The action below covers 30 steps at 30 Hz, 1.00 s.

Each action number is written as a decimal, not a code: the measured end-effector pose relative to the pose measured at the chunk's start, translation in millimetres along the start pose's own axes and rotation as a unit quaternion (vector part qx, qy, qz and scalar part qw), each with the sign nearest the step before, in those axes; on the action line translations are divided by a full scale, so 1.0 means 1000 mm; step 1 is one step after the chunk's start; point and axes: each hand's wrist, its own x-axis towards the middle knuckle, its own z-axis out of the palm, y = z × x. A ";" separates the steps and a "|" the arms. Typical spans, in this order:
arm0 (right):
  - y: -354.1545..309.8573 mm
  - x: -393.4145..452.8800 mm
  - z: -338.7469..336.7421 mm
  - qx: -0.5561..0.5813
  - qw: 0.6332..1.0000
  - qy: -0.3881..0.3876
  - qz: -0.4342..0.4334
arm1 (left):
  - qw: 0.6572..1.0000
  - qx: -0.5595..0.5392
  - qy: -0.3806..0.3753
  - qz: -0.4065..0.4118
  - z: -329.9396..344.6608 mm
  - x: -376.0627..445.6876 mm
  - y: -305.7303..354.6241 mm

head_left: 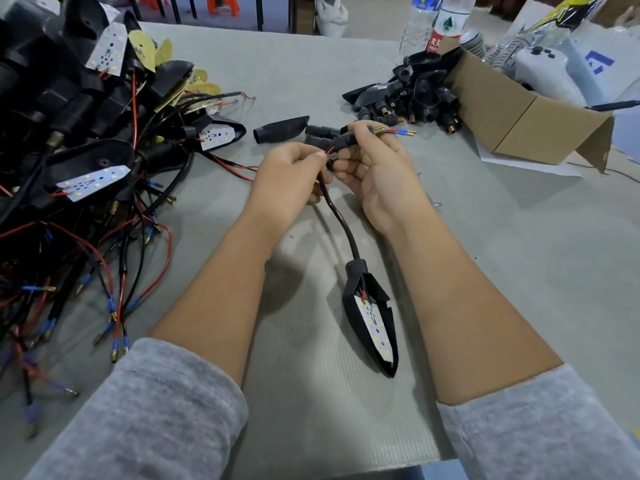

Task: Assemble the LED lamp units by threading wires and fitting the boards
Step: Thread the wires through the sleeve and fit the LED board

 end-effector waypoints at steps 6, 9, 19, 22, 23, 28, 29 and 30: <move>0.001 0.005 -0.006 0.067 0.997 0.047 -0.009 | 0.997 -0.031 -0.070 -0.011 0.004 -0.006 0.001; 0.001 0.007 -0.007 0.070 0.996 0.061 0.000 | 0.998 -0.019 -0.063 0.003 0.002 -0.002 -0.003; 0.002 0.003 0.001 -0.099 0.995 0.018 -0.002 | 0.998 -0.011 -0.048 0.035 -0.002 0.003 -0.011; 0.001 0.003 0.000 -0.100 0.995 0.020 -0.001 | 0.995 -0.023 -0.060 0.077 -0.004 0.001 -0.011; 0.000 0.003 -0.001 -0.093 0.995 0.020 0.002 | 0.994 -0.027 -0.068 0.087 -0.004 0.001 -0.011; 0.002 0.005 -0.003 -0.083 0.996 0.026 0.007 | 0.990 -0.036 -0.079 0.109 -0.006 0.002 -0.013; 0.001 0.005 -0.003 -0.078 0.996 0.028 0.010 | 0.990 -0.038 -0.077 0.109 -0.006 0.002 -0.013; 0.000 0.006 -0.004 -0.071 0.997 0.029 0.013 | 0.991 -0.041 -0.076 0.107 -0.005 0.002 -0.014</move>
